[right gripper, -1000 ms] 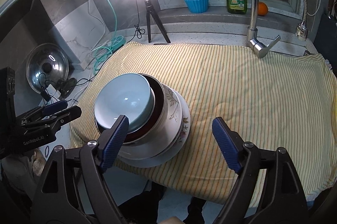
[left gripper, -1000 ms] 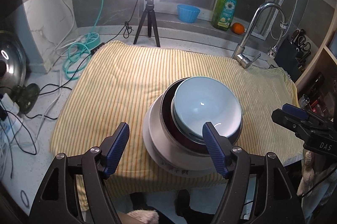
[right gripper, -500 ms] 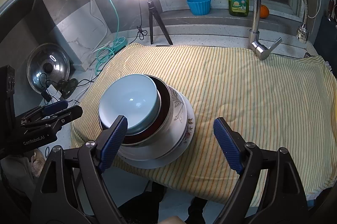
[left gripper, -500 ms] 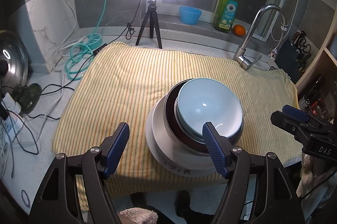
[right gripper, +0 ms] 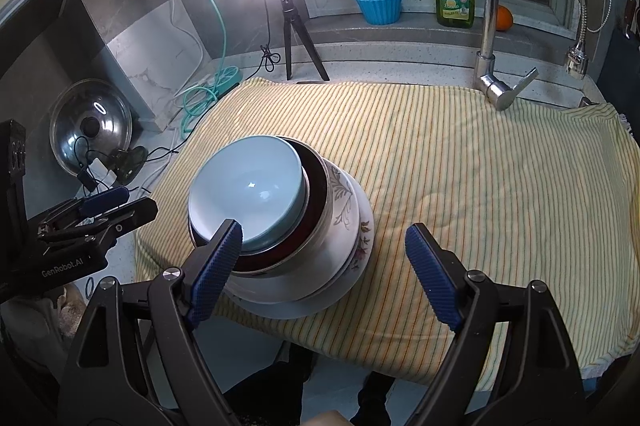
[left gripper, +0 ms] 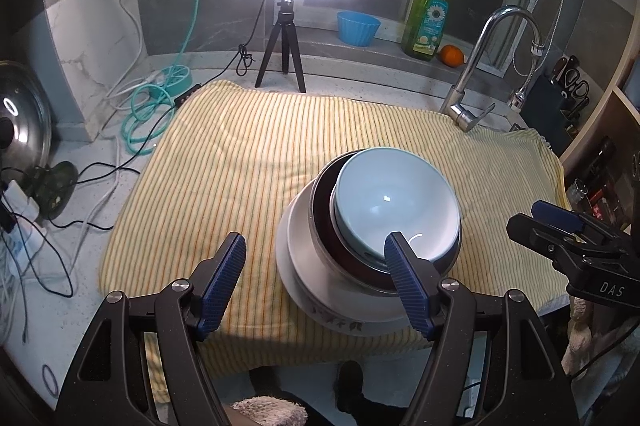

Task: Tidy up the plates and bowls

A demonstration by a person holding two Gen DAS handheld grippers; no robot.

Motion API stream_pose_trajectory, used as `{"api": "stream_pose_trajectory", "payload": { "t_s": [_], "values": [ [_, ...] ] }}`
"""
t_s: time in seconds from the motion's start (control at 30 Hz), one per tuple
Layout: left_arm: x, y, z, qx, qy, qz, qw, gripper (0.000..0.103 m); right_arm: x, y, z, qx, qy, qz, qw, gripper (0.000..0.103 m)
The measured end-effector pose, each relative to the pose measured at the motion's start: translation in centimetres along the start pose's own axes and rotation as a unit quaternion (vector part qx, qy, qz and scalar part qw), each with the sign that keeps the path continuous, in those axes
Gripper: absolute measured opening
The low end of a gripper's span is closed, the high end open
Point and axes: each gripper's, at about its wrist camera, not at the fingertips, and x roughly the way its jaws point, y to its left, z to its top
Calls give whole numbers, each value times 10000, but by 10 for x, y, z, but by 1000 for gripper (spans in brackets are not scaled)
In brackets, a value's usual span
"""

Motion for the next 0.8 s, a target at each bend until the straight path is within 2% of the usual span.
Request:
{"api": "stream_pose_trajectory", "payload": {
  "t_s": [0.8],
  "values": [
    [3, 2, 5, -21, 8, -71, 10000, 72, 6, -3, 2, 43, 22, 15, 10000, 86]
  ]
}}
